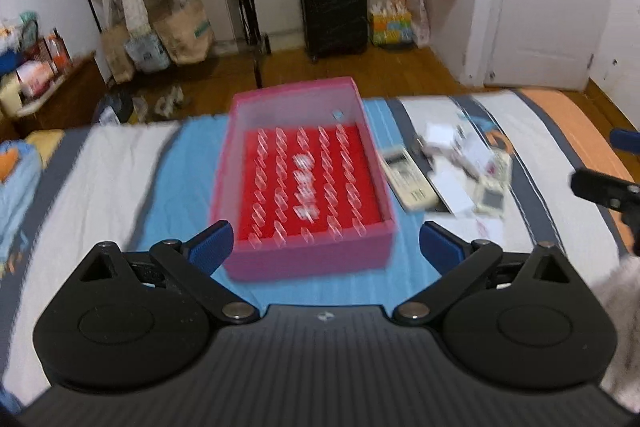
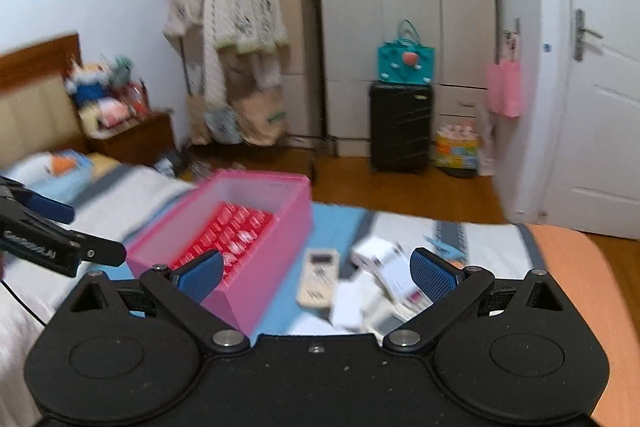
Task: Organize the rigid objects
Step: 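Clamp the pink box wall with the left tool while the right tool approaches the beige TCL remote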
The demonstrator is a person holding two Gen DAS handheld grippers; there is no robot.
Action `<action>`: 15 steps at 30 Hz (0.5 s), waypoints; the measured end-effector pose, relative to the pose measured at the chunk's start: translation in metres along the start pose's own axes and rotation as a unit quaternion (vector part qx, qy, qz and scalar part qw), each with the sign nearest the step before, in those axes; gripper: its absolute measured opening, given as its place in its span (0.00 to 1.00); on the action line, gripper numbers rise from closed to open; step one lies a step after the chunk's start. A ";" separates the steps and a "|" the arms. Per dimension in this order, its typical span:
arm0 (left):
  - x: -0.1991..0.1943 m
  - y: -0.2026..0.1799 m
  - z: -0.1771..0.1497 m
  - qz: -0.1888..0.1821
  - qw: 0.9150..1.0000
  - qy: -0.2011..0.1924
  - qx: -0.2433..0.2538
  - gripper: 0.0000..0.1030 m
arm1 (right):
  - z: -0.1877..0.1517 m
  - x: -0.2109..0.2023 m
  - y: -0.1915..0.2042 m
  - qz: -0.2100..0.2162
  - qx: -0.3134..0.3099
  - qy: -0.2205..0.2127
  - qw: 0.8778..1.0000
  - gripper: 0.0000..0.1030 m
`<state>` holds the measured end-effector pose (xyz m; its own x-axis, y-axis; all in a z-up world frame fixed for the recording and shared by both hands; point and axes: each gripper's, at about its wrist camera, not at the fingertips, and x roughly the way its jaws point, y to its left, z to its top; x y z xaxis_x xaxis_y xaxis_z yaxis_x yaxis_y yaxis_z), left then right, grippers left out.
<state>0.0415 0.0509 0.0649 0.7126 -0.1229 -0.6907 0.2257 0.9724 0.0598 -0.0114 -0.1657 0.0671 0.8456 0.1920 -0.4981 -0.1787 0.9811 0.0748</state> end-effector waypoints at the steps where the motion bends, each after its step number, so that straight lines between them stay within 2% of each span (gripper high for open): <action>1: 0.003 0.006 0.007 0.005 1.000 -0.010 0.006 0.98 | 0.008 0.008 -0.004 0.010 0.003 0.014 1.000 0.98; 3: 0.014 0.016 0.023 0.024 0.999 -0.006 0.028 0.98 | 0.020 0.029 -0.013 0.039 0.017 0.041 0.998 0.98; 6: 0.038 0.033 0.043 0.048 0.998 0.002 0.033 0.98 | 0.033 0.066 -0.022 0.070 0.035 0.084 0.993 0.93; 10: 0.075 0.061 0.066 0.039 0.999 0.026 0.017 0.98 | 0.039 0.114 -0.019 0.077 0.033 0.128 0.988 0.89; 13: 0.111 0.078 0.077 0.048 0.998 0.043 0.003 0.97 | 0.036 0.141 -0.017 0.094 0.041 0.157 0.982 0.82; 15: 0.140 0.092 0.080 0.029 0.997 0.065 -0.027 0.97 | 0.035 0.160 -0.017 0.098 0.042 0.172 0.979 0.78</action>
<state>0.2155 0.1076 0.0318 0.6300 -0.0429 -0.7754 0.1478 0.9868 0.0655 0.1445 -0.1512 0.0168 0.5764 0.3714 -0.7279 -0.2664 0.9275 0.2623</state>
